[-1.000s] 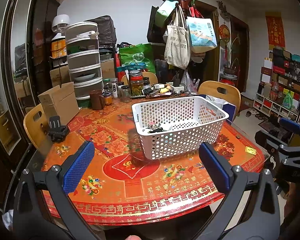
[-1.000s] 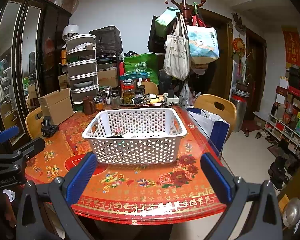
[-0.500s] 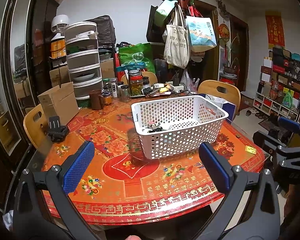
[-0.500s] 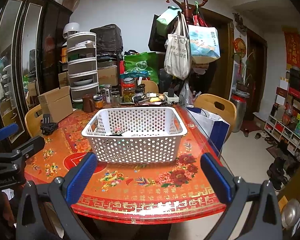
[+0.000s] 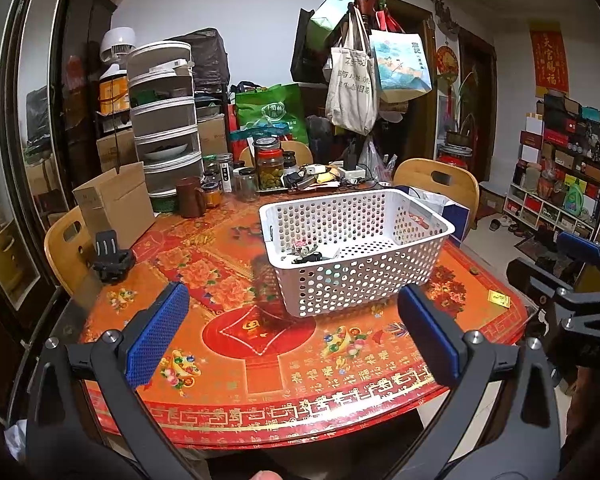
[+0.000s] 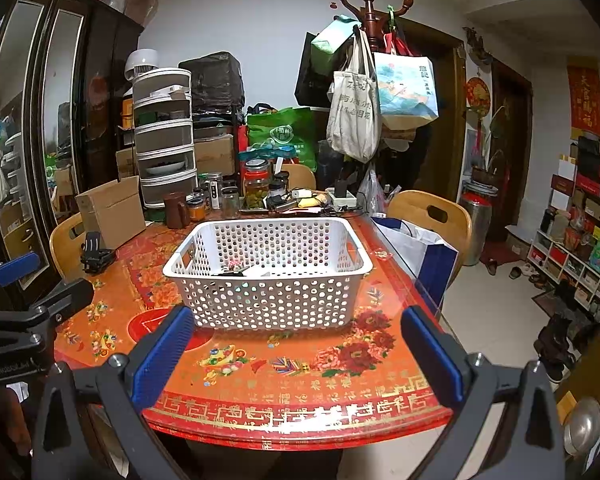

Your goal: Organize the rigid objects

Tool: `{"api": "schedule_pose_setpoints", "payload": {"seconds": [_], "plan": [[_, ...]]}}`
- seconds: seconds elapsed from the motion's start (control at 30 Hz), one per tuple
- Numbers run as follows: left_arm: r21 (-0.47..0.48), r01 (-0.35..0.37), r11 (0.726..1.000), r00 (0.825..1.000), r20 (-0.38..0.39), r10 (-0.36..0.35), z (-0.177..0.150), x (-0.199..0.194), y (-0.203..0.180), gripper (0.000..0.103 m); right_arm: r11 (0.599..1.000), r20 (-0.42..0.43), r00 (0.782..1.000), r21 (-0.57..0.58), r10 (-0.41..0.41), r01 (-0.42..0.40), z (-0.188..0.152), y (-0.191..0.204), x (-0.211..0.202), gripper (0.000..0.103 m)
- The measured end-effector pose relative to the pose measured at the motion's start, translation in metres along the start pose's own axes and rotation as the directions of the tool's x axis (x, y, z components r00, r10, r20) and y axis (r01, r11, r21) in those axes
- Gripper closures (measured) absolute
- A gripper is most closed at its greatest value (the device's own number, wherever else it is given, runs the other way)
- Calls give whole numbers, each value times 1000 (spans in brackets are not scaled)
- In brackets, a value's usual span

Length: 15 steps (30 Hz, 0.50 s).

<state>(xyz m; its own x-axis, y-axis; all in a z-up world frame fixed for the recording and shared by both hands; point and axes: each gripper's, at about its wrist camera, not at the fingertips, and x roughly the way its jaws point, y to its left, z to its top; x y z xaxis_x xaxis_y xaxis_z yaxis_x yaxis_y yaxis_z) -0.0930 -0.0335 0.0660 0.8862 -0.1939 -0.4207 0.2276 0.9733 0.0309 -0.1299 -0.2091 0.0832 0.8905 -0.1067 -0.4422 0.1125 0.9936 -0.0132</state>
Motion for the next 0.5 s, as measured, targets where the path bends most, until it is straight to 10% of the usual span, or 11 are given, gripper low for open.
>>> {"api": "schedule_pose_setpoints", "payload": {"seconds": [0.5], "plan": [[8, 3, 1000, 1000, -2, -3, -1, -1, 0, 0, 1000, 1, 1000, -2, 0, 0, 0, 1, -1, 0]]}}
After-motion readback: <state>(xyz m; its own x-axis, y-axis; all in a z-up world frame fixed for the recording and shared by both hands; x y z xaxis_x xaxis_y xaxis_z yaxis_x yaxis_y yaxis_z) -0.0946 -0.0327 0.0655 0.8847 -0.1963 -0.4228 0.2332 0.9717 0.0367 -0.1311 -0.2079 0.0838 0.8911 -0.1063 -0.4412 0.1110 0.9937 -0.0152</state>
